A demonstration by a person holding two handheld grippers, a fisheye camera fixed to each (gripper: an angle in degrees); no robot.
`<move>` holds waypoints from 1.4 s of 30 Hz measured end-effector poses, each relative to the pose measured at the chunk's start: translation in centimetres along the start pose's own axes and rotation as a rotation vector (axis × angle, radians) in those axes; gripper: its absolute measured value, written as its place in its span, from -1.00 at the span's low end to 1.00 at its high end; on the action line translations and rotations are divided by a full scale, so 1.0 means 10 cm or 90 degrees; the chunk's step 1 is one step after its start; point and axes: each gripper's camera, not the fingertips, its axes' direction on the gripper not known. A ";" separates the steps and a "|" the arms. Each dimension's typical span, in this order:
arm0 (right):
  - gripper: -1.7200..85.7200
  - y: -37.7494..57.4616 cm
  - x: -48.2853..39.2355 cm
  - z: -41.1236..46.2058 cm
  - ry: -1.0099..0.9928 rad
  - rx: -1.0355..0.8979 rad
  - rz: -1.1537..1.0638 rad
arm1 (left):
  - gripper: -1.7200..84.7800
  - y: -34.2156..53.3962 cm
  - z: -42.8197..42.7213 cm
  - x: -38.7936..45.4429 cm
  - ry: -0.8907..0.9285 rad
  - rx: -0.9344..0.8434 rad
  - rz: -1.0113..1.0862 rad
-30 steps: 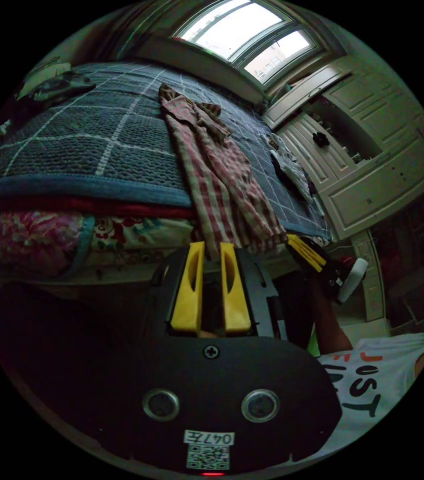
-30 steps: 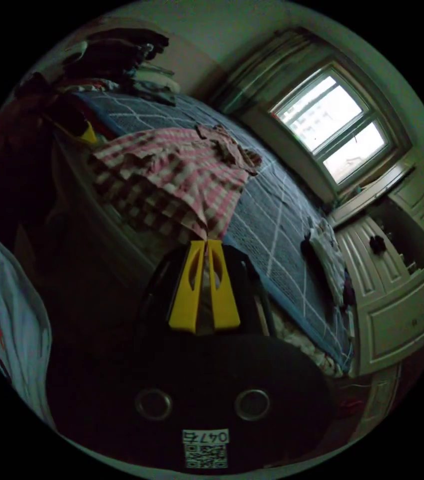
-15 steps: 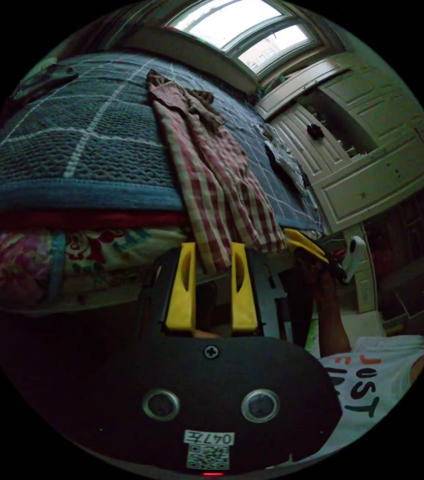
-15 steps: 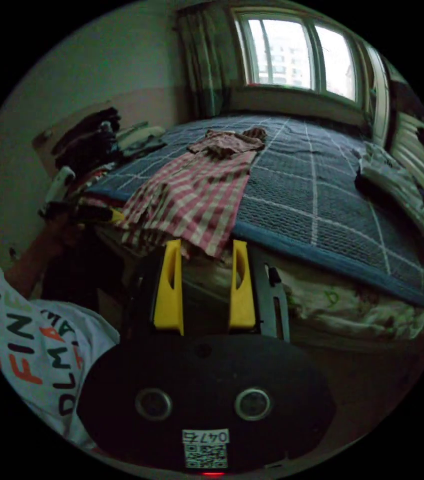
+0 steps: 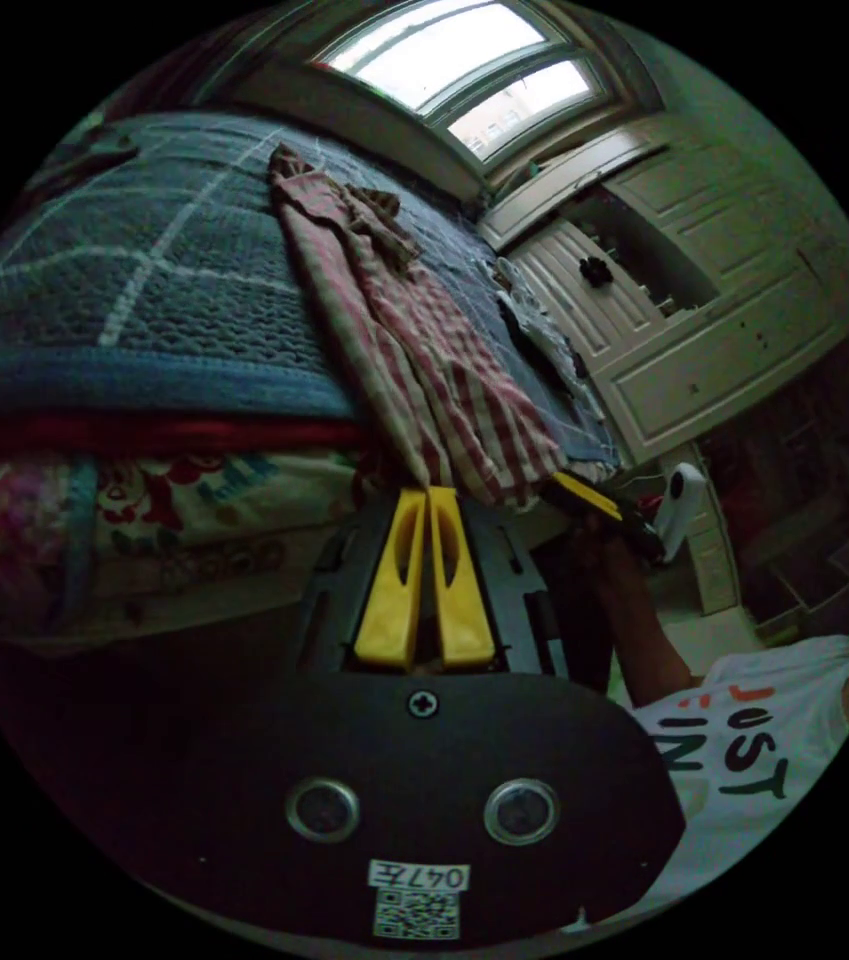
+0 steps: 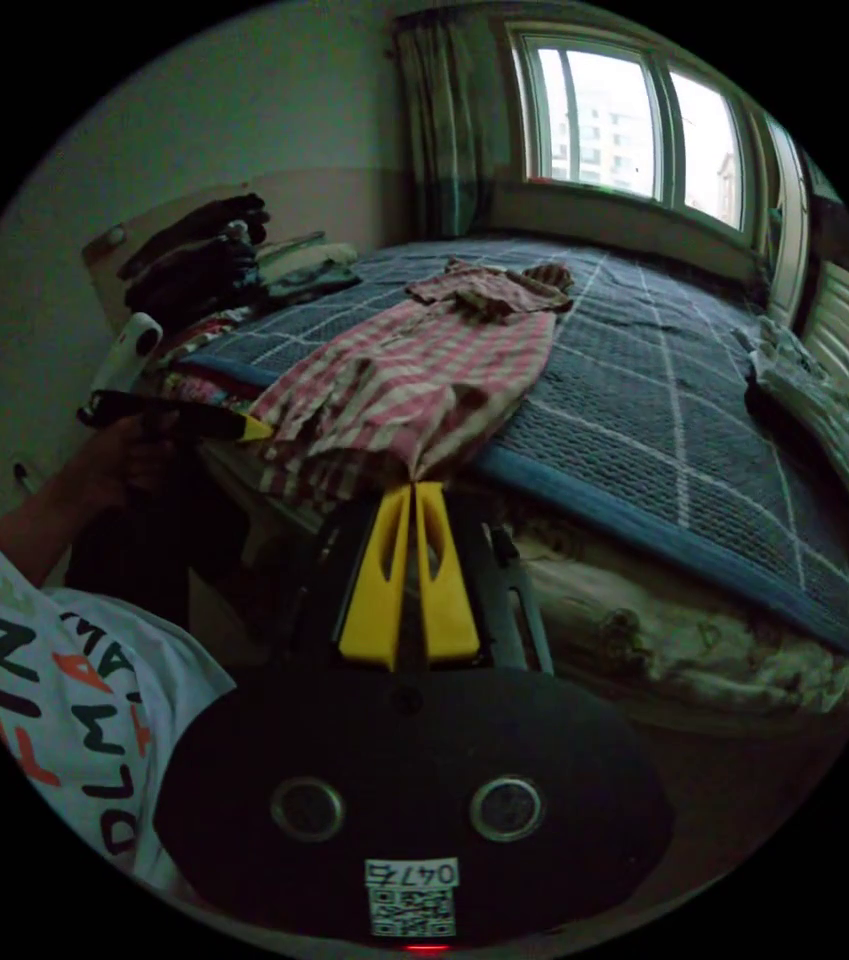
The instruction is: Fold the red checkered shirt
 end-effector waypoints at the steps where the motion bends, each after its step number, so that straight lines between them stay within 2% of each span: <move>1: -0.97 0.00 0.00 -0.04 0.010 0.002 -0.007 | -0.98 0.01 -0.07 0.07 -0.030 0.005 0.024; 5: -0.97 0.04 -0.07 -0.35 0.049 0.017 -0.065 | -0.98 0.06 -0.28 0.26 -0.074 0.013 0.088; 10: -0.97 0.12 -0.14 -0.67 0.029 -0.006 -0.099 | -0.98 0.31 -0.49 0.49 -0.045 -0.022 0.130; 13: -0.97 0.21 -0.14 -0.85 -0.009 -0.018 -0.087 | -0.98 0.49 -0.61 0.53 -0.008 -0.022 0.108; 16: -0.97 0.14 -0.05 -0.96 -0.038 0.012 -0.061 | -0.98 0.42 -0.70 0.51 0.040 0.011 0.090; 19: -0.97 -0.19 0.12 -0.99 -0.008 0.077 -0.078 | -0.98 0.09 -0.74 0.52 0.032 0.053 0.108; 23: -0.96 -0.94 0.48 -0.70 0.051 0.081 -0.111 | -0.98 -0.50 -0.67 0.50 -0.045 0.075 0.106; 27: -0.96 -1.64 0.92 -0.01 0.073 -0.019 -0.104 | -0.96 -1.24 -0.34 0.40 -0.150 0.045 0.069; 32: -0.90 -1.93 1.41 0.64 -0.004 -0.082 -0.056 | -0.81 -1.71 0.01 0.10 -0.130 0.026 -0.019; 35: -0.80 -1.89 1.75 0.64 -0.089 -0.020 0.012 | -0.76 -1.76 -0.11 -0.03 -0.161 0.058 -0.042; 38: -0.84 -1.75 2.02 0.32 -0.111 0.102 0.075 | -0.78 -1.70 -0.38 -0.02 -0.181 0.096 -0.019; 40: -0.90 -1.68 2.00 0.15 -0.122 0.157 0.042 | -0.82 -1.60 -0.42 0.14 -0.162 0.084 0.038; 42: -0.96 -1.71 1.75 0.18 -0.146 0.135 -0.063 | -0.84 -1.55 -0.26 0.30 -0.136 0.041 0.089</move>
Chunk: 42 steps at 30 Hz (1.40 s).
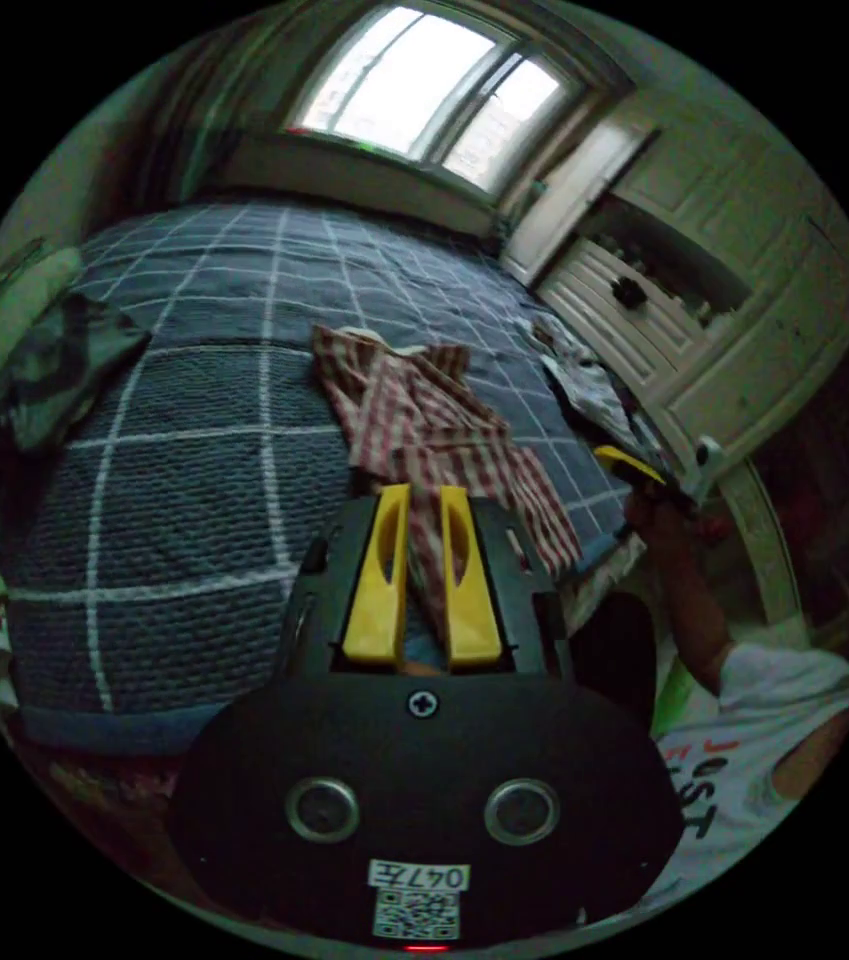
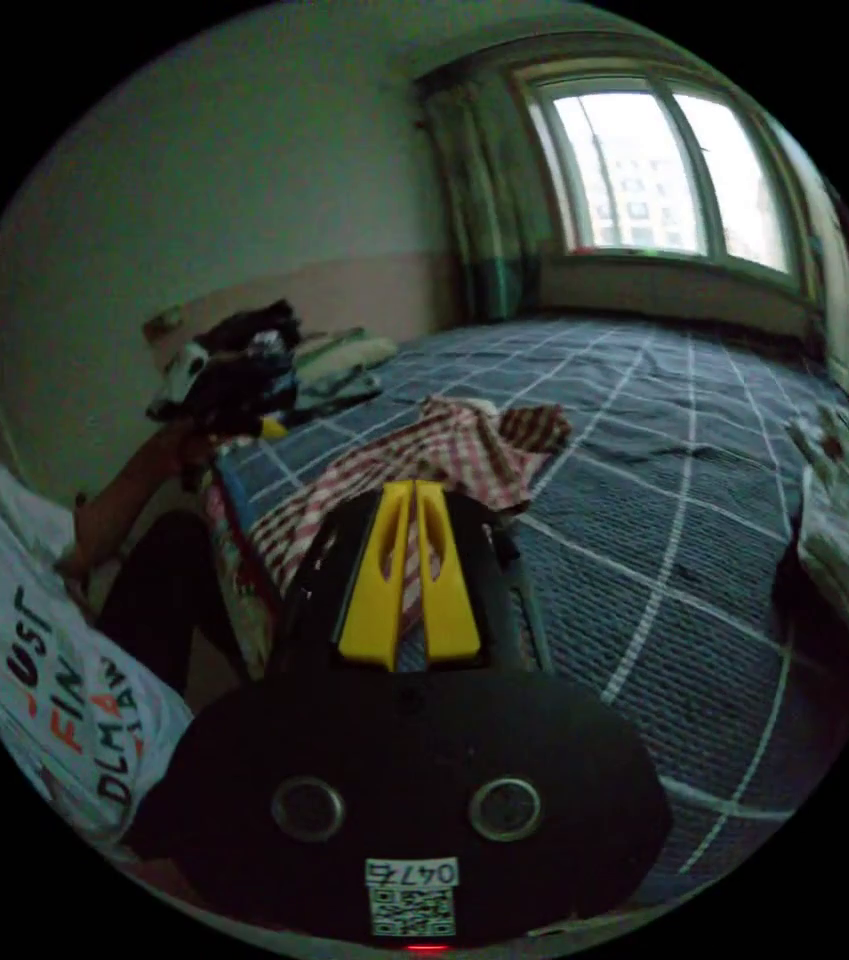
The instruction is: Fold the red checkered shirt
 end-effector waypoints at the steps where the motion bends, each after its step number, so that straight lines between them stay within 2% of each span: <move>1: -0.96 -0.02 -0.06 0.08 -0.007 -0.027 -0.018 | -0.84 0.00 0.14 0.15 0.028 -0.025 0.034; 5: -0.97 -0.20 -0.36 0.75 -0.058 -0.136 -0.118 | -0.81 -0.07 0.69 0.50 0.091 -0.076 0.077; 9: -0.96 -0.31 -0.24 1.33 0.006 -0.256 -0.101 | -0.81 -0.13 1.22 0.54 -0.085 -0.135 0.029; 11: -0.95 -0.35 -0.19 1.25 -0.071 -0.238 -0.074 | -0.79 -0.06 1.16 0.54 -0.018 -0.120 0.016; 13: -0.92 -0.34 -0.31 0.90 -0.098 -0.126 -0.119 | -0.76 0.14 0.80 0.74 0.065 -0.043 0.115; 15: -0.86 -0.19 -0.58 0.50 -0.065 -0.063 -0.202 | -0.72 0.38 0.59 0.96 0.048 -0.029 0.237; 19: -0.81 0.17 -0.94 0.31 -0.039 -0.102 -0.283 | -0.70 1.11 0.54 1.49 -0.110 -0.019 0.539; 22: -0.75 0.46 -1.21 0.43 0.040 -0.158 -0.359 | -0.69 1.43 0.66 1.69 -0.170 0.001 0.636; 27: -0.76 0.61 -1.51 0.75 0.107 -0.228 -0.459 | -0.67 1.60 1.02 1.83 -0.221 -0.097 0.739; 33: -0.84 0.62 -1.75 0.92 0.153 -0.253 -0.537 | -0.66 1.74 1.32 2.07 -0.266 -0.146 0.853; 38: -0.95 0.60 -1.92 0.94 0.156 -0.236 -0.564 | -0.83 1.81 1.41 2.19 -0.279 -0.157 0.877; 42: -0.94 0.53 -2.07 0.91 0.168 -0.205 -0.555 | -0.96 1.92 1.49 2.31 -0.361 -0.138 0.911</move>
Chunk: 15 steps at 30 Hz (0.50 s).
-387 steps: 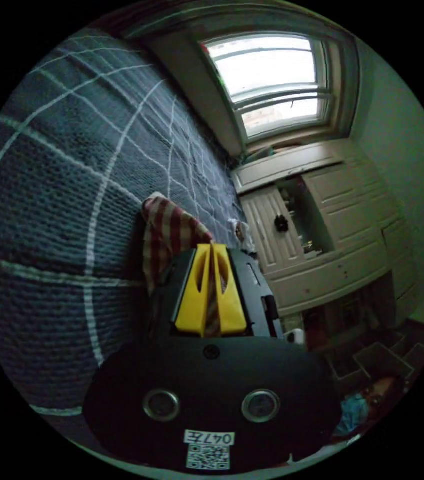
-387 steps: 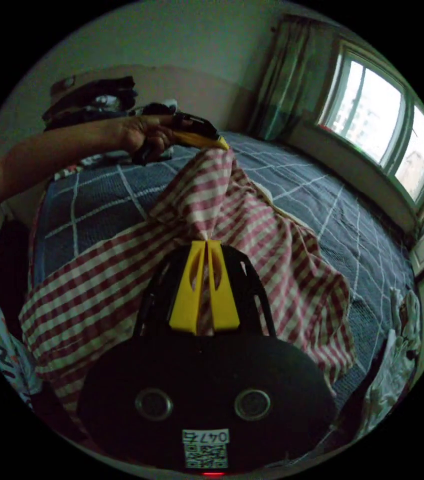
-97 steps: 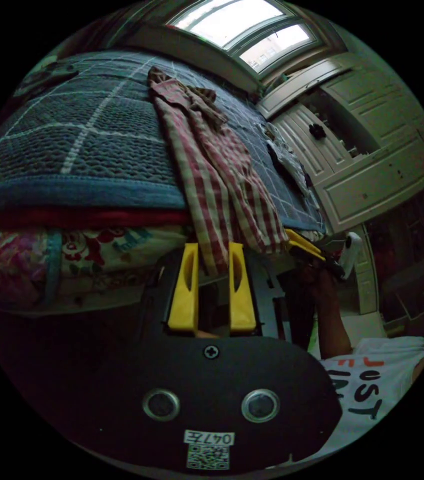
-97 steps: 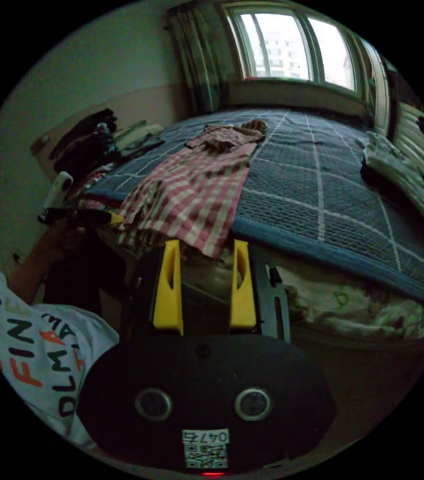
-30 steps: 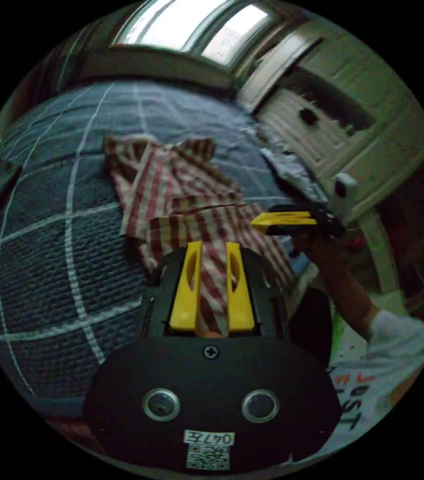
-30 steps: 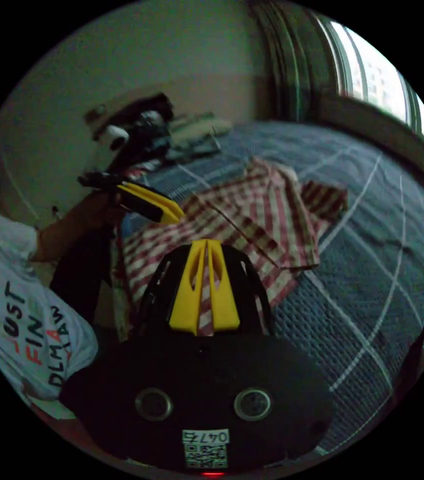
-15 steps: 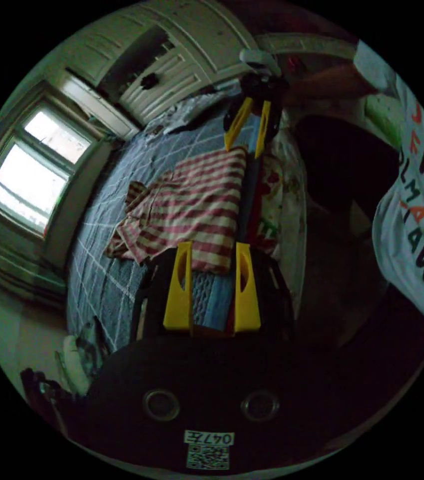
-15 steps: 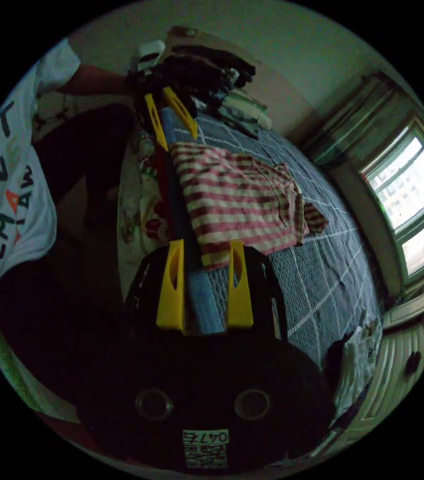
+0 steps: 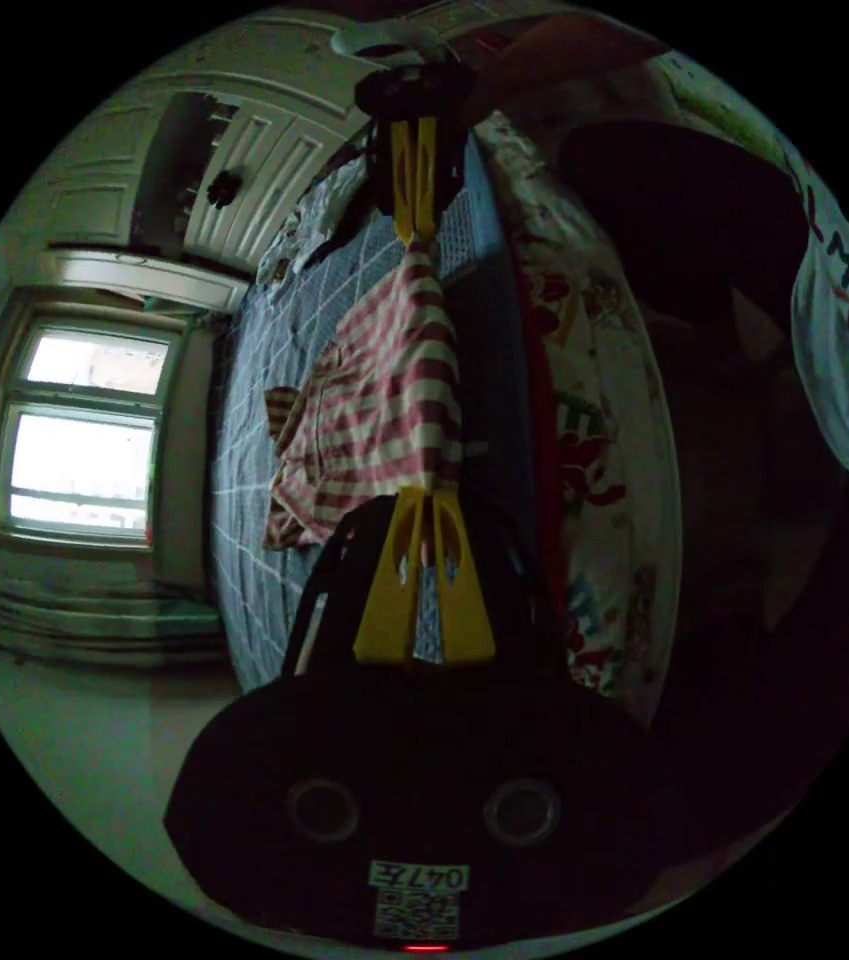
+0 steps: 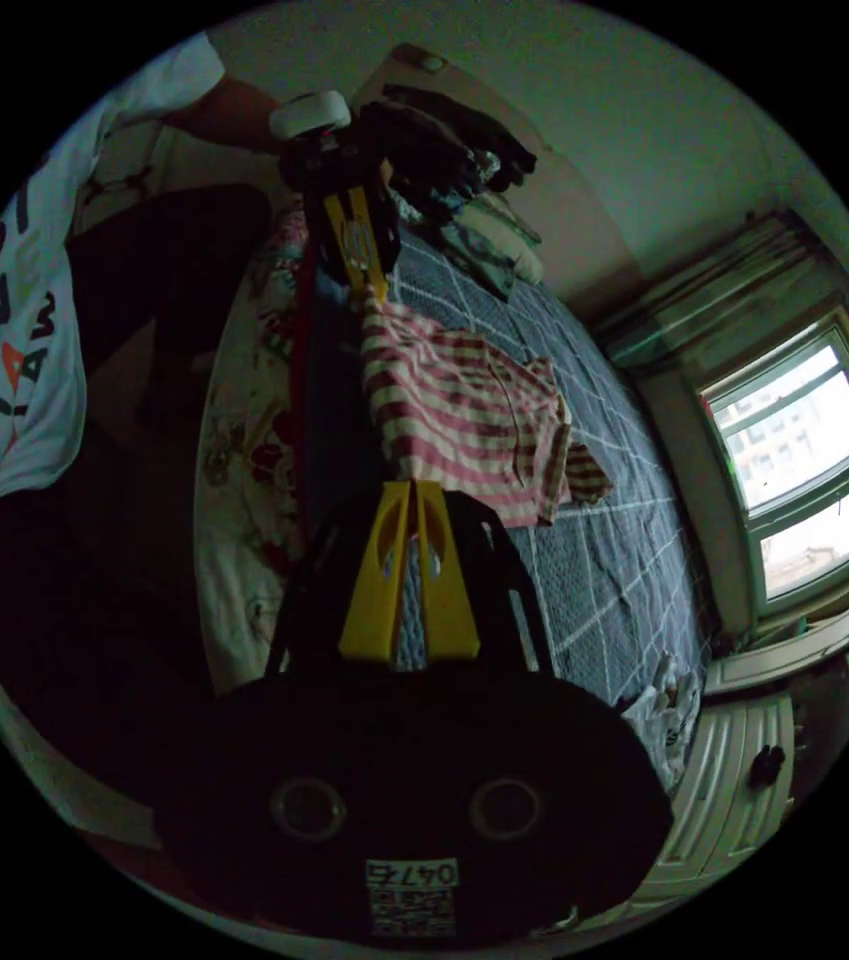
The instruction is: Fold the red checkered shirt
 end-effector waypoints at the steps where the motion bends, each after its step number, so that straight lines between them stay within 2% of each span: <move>1: -0.93 -0.02 -0.02 -0.01 0.004 -0.001 -0.002 | -0.97 -0.04 0.00 0.04 -0.018 -0.006 0.010; 5: -0.79 -0.14 -0.24 0.08 0.038 -0.044 -0.025 | -0.97 -0.09 0.01 0.17 -0.047 -0.003 0.021; 10: -0.80 -0.25 -0.57 0.17 0.082 -0.056 -0.073 | -0.89 -0.10 0.04 0.28 -0.081 0.006 0.006; 12: -0.85 -0.30 -0.74 0.20 0.188 -0.067 -0.111 | -0.82 -0.11 0.07 0.32 -0.116 0.000 0.007; 15: -0.84 -0.35 -0.81 0.22 0.252 -0.071 -0.124 | -0.76 -0.12 0.11 0.36 -0.171 -0.003 -0.007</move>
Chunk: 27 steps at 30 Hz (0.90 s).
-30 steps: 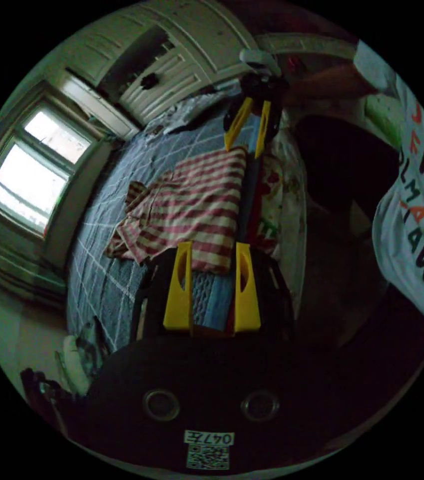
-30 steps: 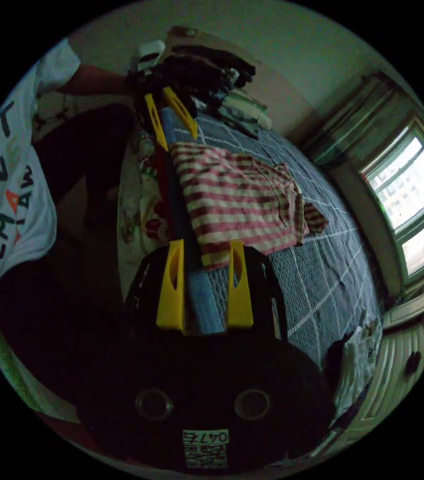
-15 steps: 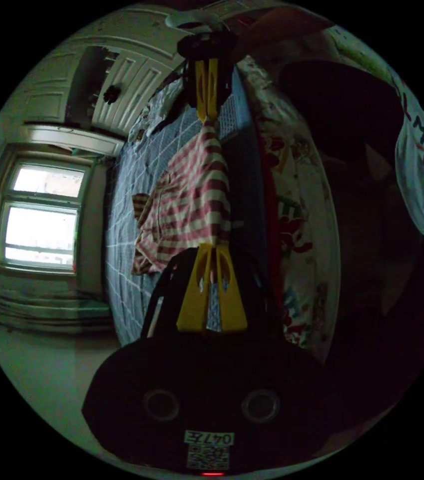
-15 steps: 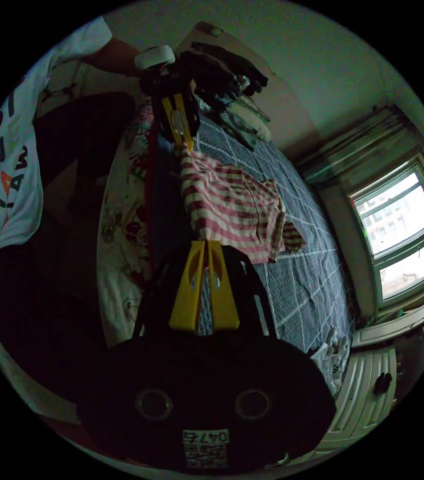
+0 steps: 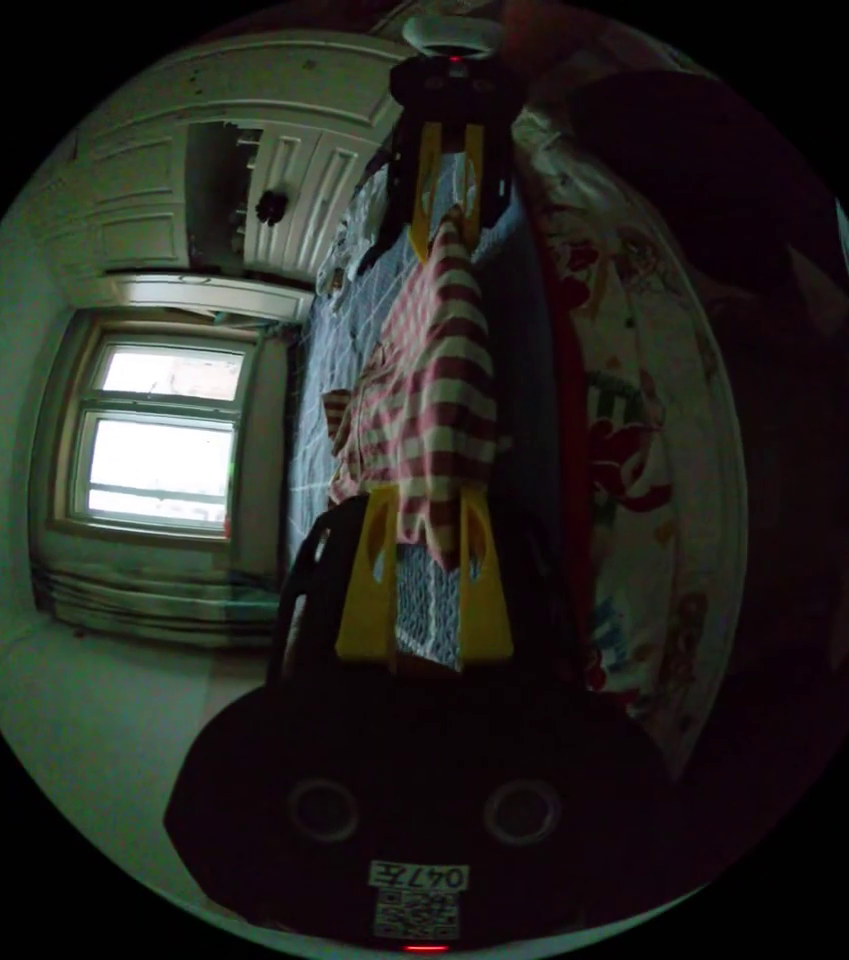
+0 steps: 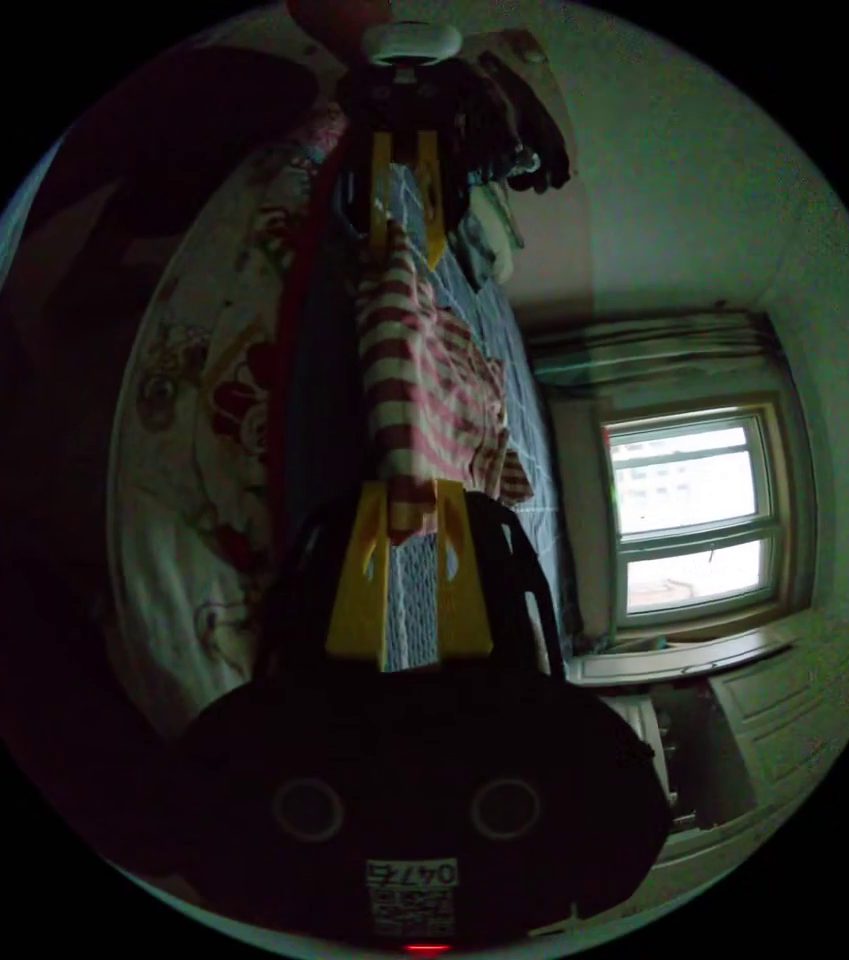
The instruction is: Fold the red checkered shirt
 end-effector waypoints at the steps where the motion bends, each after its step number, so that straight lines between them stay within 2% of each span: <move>1: -0.84 -0.01 0.00 0.00 -0.003 -0.002 0.004 | -0.75 0.01 0.00 -0.01 0.002 0.002 -0.010; 8: -0.78 -0.10 0.01 0.02 -0.033 -0.005 0.017 | -0.61 0.06 0.00 -0.12 0.040 0.002 -0.021; 12: -0.81 -0.17 -0.01 0.01 -0.036 0.002 0.009 | -0.53 0.08 0.06 -0.41 0.109 0.002 -0.055; 15: -0.91 -0.18 0.02 0.04 -0.032 0.003 0.010 | -0.63 0.08 0.12 -0.50 0.135 0.000 -0.028; 19: -0.95 -0.19 0.15 0.05 -0.041 0.029 0.043 | -0.78 0.01 0.21 -0.28 0.011 -0.016 0.125; 21: -0.96 -0.18 0.28 0.05 -0.061 0.033 0.061 | -0.82 0.01 0.27 -0.27 -0.023 -0.023 0.138; 27: -0.96 -0.14 0.42 0.11 -0.085 0.039 0.038 | -0.96 0.08 0.41 -0.63 0.020 -0.024 0.104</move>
